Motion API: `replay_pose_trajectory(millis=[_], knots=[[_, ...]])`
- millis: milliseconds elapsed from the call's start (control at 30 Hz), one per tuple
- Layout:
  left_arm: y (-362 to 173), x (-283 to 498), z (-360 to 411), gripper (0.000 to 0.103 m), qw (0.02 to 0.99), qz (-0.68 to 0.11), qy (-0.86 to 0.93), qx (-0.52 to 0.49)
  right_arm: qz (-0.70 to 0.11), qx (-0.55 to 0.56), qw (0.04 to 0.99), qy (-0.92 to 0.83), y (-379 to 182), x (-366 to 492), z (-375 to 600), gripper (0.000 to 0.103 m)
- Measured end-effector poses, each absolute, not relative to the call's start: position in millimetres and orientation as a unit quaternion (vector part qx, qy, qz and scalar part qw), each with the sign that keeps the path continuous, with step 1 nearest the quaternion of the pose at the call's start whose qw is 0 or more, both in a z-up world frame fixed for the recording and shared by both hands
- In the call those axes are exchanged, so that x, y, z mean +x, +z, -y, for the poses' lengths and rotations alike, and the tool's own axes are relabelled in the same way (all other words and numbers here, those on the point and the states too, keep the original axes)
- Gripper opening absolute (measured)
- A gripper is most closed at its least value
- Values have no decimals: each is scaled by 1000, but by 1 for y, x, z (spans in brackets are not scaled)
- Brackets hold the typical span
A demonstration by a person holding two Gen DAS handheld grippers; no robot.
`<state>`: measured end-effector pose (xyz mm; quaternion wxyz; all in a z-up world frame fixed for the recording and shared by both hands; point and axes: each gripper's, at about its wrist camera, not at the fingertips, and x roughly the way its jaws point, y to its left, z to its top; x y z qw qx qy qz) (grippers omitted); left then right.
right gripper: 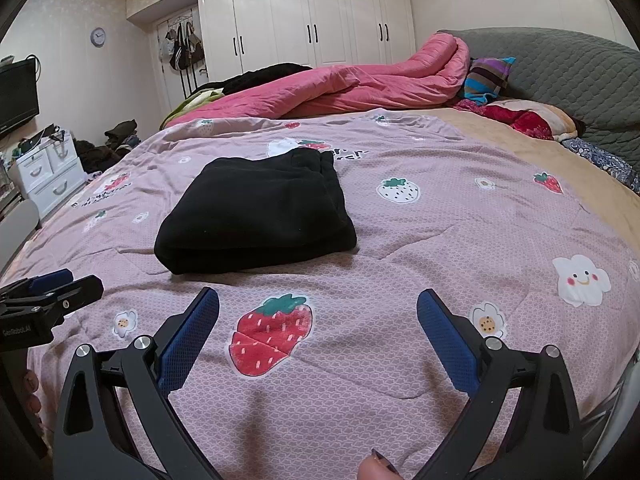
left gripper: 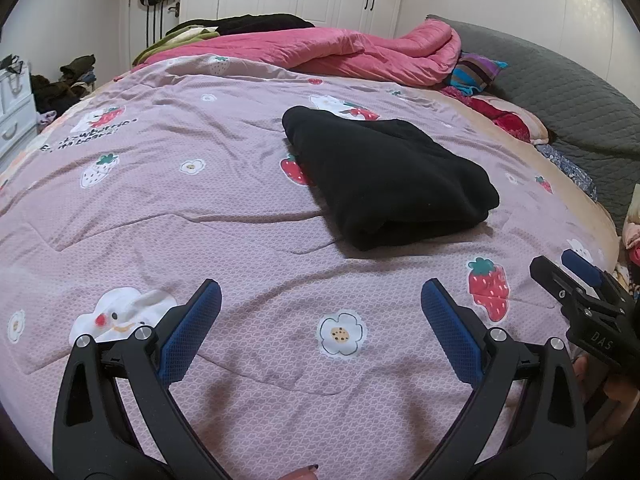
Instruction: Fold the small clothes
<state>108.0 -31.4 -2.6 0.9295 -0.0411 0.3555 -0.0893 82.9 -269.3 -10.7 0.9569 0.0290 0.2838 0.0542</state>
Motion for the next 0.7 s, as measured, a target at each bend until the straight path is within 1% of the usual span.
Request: replay_pose_trajectory(millis=[700], knots=[[1, 106, 35, 94, 931, -354, -91, -26, -274, 34, 960, 47, -6, 78, 276, 99]])
